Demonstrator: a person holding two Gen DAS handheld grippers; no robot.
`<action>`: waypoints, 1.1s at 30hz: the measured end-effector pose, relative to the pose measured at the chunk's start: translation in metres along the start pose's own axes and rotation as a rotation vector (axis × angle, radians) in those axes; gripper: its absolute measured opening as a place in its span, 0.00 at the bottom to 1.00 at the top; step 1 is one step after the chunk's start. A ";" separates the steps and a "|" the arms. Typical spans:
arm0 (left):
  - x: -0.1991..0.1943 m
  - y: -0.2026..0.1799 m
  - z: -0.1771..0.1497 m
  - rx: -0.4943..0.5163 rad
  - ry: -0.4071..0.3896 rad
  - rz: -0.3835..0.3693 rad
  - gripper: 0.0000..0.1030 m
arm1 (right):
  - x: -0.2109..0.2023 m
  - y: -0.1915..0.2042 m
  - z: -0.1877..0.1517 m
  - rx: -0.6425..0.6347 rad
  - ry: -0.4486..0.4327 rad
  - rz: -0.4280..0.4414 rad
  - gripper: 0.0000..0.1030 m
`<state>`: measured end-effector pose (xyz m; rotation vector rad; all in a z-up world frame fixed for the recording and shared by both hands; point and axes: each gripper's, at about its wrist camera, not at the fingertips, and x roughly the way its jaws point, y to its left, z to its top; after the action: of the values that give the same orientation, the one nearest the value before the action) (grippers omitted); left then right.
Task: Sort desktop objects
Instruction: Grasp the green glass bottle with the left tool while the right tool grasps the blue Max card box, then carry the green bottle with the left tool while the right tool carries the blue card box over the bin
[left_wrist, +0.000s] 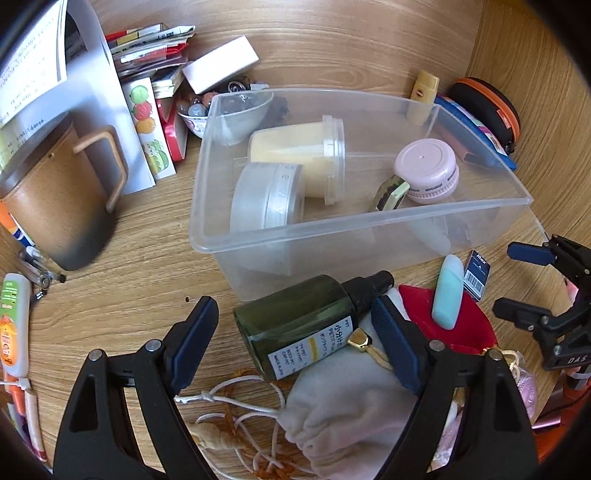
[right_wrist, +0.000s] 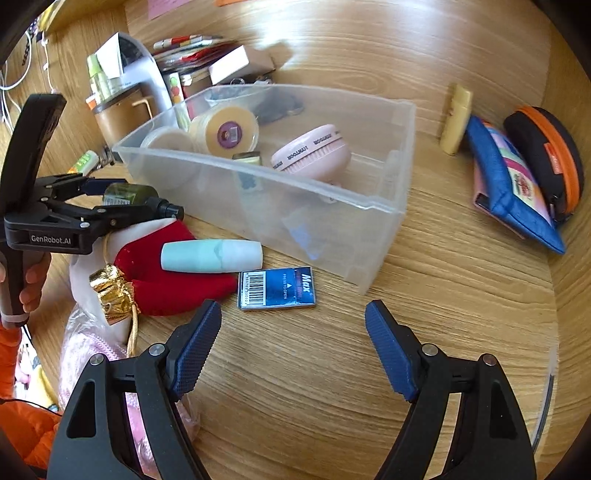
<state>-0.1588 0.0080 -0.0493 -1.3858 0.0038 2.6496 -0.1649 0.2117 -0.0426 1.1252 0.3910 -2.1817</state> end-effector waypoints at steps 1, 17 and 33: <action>0.001 0.001 0.000 -0.009 0.001 0.000 0.83 | 0.001 0.001 0.000 -0.006 -0.001 -0.006 0.75; 0.005 0.006 -0.002 -0.053 -0.010 -0.055 0.72 | 0.020 0.009 0.004 -0.068 0.032 0.006 0.65; -0.011 0.008 -0.005 -0.056 -0.050 -0.035 0.62 | 0.016 0.010 0.004 -0.080 0.018 0.033 0.43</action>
<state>-0.1498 -0.0014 -0.0432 -1.3223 -0.1001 2.6741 -0.1679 0.1956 -0.0533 1.1005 0.4600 -2.1094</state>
